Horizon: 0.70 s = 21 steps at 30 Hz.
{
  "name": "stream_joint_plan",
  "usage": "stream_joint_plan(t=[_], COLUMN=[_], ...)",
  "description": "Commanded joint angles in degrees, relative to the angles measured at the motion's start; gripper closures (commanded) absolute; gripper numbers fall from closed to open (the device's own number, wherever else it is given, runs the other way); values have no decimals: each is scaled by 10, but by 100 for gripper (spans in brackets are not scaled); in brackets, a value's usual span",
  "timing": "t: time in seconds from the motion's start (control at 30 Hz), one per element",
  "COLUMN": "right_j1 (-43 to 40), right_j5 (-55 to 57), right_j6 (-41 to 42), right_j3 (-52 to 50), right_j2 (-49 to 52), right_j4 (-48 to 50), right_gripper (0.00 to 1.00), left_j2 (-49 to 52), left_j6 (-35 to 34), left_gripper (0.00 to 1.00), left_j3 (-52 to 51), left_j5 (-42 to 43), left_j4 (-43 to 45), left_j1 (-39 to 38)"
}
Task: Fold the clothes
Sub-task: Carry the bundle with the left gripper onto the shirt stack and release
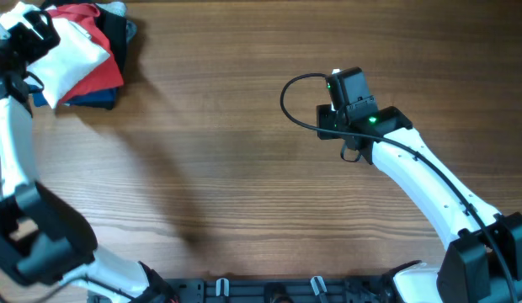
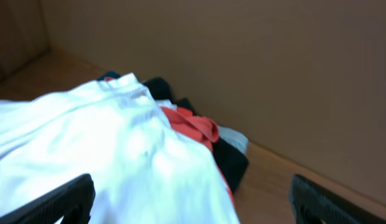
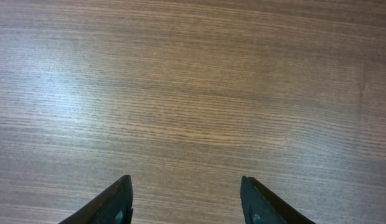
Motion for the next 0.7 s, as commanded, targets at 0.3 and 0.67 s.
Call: stream_joint_plan(t=[0.3,0.67], right_j1=[0,-70], right_j5=[-17,-123], right_j6=[13,7], right_j3=[5,52], right_j2=[2,2], right_j4=[-5,95], right_gripper=[44,30], left_j2=[172,-105], left_j6=[-27,6], left_gripper=[1,0], left_j3=[5,5], left_j5=[109,-76], left_j4=[136,-243], left_j1=[-20,-147])
